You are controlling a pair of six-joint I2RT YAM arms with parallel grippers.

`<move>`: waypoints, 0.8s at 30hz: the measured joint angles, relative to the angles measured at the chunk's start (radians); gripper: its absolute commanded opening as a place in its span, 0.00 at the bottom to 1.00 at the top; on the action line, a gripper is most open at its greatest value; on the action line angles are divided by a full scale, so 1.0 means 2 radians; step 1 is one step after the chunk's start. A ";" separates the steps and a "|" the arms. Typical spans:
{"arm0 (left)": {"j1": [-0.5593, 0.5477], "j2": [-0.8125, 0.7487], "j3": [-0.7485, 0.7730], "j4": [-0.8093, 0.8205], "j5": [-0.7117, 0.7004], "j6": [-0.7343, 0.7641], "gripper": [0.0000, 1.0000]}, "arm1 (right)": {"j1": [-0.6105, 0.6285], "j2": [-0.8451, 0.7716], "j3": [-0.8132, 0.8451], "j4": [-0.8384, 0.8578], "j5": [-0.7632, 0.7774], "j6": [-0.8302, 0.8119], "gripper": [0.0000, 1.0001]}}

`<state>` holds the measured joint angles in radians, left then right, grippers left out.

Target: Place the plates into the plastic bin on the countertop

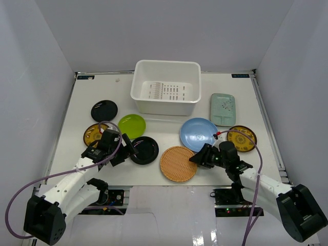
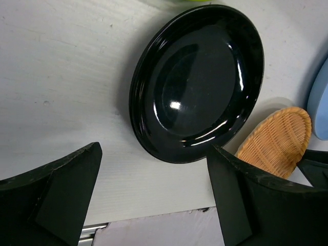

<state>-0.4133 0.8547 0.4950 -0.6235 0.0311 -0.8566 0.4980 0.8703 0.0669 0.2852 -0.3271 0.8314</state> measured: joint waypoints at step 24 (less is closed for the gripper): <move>0.001 0.026 -0.096 0.171 0.029 -0.047 0.62 | 0.043 0.007 0.305 -0.070 0.001 -0.039 0.08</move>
<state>-0.4114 0.9062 0.3027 -0.2813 0.0898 -0.9512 0.5835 0.8848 0.6762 0.1444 -0.3248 0.7544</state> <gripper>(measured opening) 0.654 0.113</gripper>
